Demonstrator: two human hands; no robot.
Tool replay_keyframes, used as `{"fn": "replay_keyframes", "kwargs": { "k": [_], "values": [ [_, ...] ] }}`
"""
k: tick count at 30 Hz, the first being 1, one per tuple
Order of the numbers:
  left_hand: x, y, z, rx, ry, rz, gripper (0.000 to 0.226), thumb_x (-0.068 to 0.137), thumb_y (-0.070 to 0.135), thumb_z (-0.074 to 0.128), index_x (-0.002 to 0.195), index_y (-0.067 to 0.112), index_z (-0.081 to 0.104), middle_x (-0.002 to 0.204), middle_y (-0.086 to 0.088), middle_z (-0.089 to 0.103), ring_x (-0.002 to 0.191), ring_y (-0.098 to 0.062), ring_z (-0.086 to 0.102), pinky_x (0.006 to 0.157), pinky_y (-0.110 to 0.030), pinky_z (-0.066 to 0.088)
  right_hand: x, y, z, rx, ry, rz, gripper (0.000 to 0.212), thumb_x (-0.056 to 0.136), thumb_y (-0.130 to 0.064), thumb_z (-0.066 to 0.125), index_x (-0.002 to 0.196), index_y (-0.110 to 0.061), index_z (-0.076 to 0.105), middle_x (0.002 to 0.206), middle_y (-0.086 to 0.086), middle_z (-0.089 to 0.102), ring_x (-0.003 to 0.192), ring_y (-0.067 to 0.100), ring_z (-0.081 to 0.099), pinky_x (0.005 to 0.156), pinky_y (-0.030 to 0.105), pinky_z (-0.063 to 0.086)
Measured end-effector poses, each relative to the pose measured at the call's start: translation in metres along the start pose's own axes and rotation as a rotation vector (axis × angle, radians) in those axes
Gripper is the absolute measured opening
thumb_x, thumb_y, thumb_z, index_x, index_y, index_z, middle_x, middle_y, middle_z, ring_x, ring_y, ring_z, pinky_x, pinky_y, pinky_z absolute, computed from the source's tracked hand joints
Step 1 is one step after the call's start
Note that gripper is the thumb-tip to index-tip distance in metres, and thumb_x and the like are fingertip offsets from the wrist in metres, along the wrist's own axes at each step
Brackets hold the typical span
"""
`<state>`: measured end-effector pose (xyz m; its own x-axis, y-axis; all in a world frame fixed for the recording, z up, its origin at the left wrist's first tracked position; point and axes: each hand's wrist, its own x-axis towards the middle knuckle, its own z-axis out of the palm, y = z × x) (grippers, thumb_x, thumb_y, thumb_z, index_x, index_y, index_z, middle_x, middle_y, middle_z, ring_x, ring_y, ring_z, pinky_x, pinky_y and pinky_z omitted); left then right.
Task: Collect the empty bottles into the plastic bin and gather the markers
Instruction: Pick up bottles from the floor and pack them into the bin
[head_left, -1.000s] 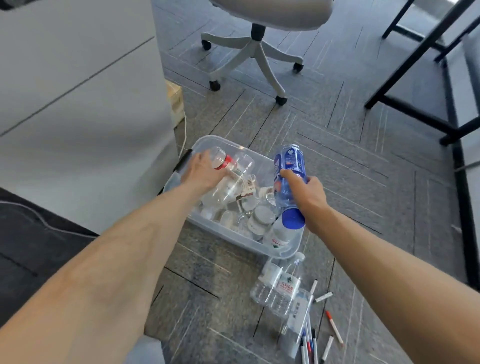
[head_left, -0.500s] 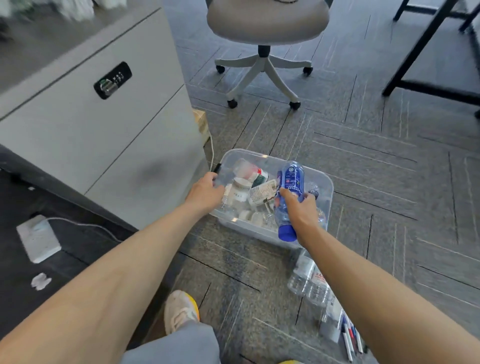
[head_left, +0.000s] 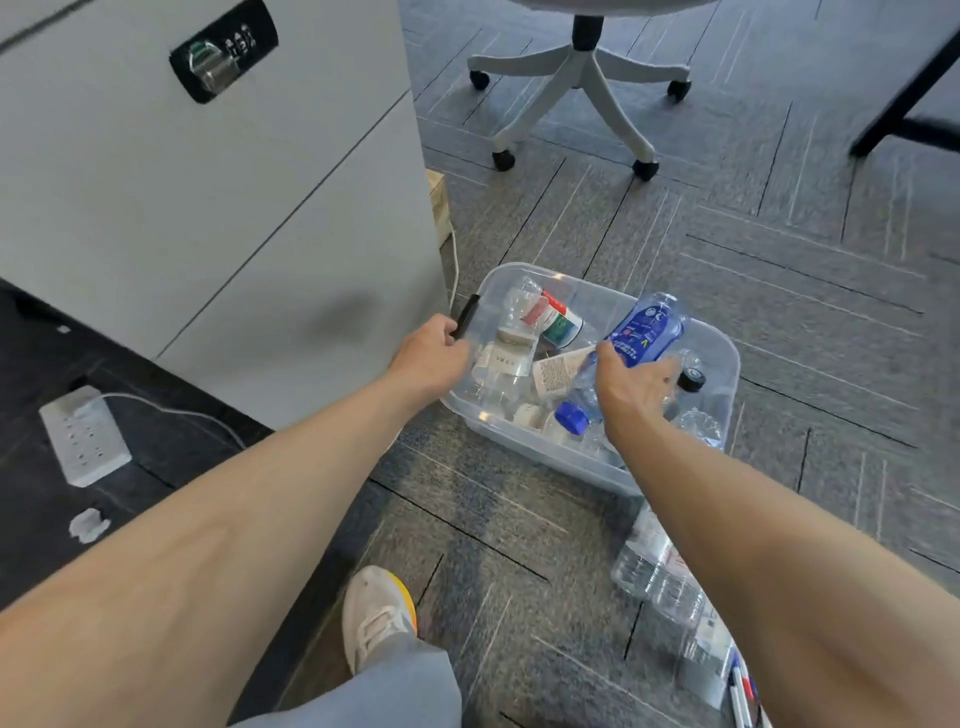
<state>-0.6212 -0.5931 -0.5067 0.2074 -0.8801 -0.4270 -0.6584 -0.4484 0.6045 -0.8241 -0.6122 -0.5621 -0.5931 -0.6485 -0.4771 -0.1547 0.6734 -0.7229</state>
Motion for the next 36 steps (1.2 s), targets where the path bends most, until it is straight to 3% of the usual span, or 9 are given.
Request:
{"fn": "replay_keyframes", "kwargs": {
  "k": [6,10,14,16,20,24,30,33,36],
  "values": [
    [-0.006,0.005,-0.005,-0.003,0.0,0.027,0.044,0.099,0.028,0.045,0.141,0.017,0.045,0.133,-0.001,0.055,0.111,-0.016,0.049,0.087,-0.024,0.034,-0.001,-0.008,0.004,-0.253,-0.062,-0.009,0.085,0.091,-0.047,0.055,0.151,-0.004,0.013,0.152,0.022,0.021,0.133,0.042,0.037,0.107,0.046,0.032],
    [-0.03,0.014,-0.013,-0.03,0.001,0.017,0.042,0.099,0.03,0.047,0.139,0.016,0.047,0.134,-0.002,0.056,0.117,-0.019,0.051,0.087,-0.023,0.034,-0.011,-0.017,-0.026,-0.277,-0.13,-0.118,0.066,0.091,-0.046,0.053,0.138,-0.003,0.038,0.138,0.022,0.045,0.119,0.04,0.051,0.098,0.042,0.044],
    [-0.071,0.03,-0.017,-0.027,-0.004,0.017,0.04,0.099,0.029,0.045,0.137,0.017,0.048,0.136,-0.004,0.054,0.118,-0.021,0.051,0.086,-0.024,0.036,-0.035,-0.033,-0.072,-0.291,-0.244,-0.231,0.046,0.094,-0.033,0.053,0.13,-0.004,0.05,0.117,0.014,0.06,0.098,0.028,0.054,0.079,0.029,0.038],
    [-0.094,0.041,-0.017,-0.016,-0.03,0.027,0.041,0.1,0.027,0.044,0.139,0.016,0.046,0.137,-0.004,0.053,0.113,-0.019,0.05,0.086,-0.025,0.036,-0.05,-0.038,-0.096,-0.299,-0.277,-0.281,0.049,0.091,-0.032,0.055,0.132,-0.006,0.051,0.114,0.011,0.061,0.095,0.023,0.054,0.081,0.03,0.042],
    [-0.138,0.063,-0.017,-0.014,-0.054,0.045,0.042,0.1,0.03,0.044,0.139,0.014,0.045,0.138,-0.007,0.052,0.114,-0.021,0.05,0.087,-0.028,0.037,-0.088,-0.038,-0.149,-0.309,-0.282,-0.358,0.052,0.092,-0.032,0.055,0.139,-0.008,0.049,0.135,0.01,0.057,0.119,0.027,0.055,0.096,0.031,0.042],
    [-0.186,0.079,-0.01,0.02,-0.056,0.022,0.049,0.099,0.037,0.045,0.141,0.013,0.044,0.143,-0.01,0.048,0.128,-0.028,0.047,0.1,-0.034,0.038,-0.131,-0.015,-0.202,-0.348,-0.331,-0.385,0.057,0.094,-0.034,0.054,0.144,-0.01,0.042,0.142,0.01,0.052,0.126,0.029,0.052,0.104,0.037,0.04],
    [-0.272,0.094,0.021,0.129,-0.166,0.065,0.041,0.1,0.034,0.046,0.132,0.009,0.049,0.131,-0.014,0.054,0.118,-0.03,0.051,0.085,-0.029,0.036,-0.193,0.036,-0.297,-0.545,-0.411,-0.44,0.057,0.093,-0.024,0.054,0.147,-0.013,0.039,0.139,0.012,0.054,0.118,0.026,0.055,0.098,0.034,0.041],
    [-0.317,0.106,0.041,0.188,-0.225,0.108,0.047,0.099,0.035,0.041,0.134,0.004,0.05,0.135,-0.019,0.052,0.123,-0.035,0.05,0.098,-0.035,0.04,-0.217,0.055,-0.345,-0.58,-0.381,-0.445,0.054,0.092,-0.021,0.054,0.143,-0.011,0.043,0.139,0.014,0.054,0.123,0.029,0.053,0.101,0.037,0.042],
    [-0.358,0.122,0.063,0.227,-0.304,0.18,0.054,0.099,0.036,0.04,0.142,0.004,0.042,0.145,-0.02,0.044,0.133,-0.036,0.042,0.111,-0.044,0.035,-0.234,0.068,-0.388,-0.579,-0.305,-0.447,0.057,0.093,-0.023,0.053,0.147,-0.011,0.038,0.144,0.015,0.049,0.128,0.031,0.05,0.104,0.037,0.04]
  ]
}}
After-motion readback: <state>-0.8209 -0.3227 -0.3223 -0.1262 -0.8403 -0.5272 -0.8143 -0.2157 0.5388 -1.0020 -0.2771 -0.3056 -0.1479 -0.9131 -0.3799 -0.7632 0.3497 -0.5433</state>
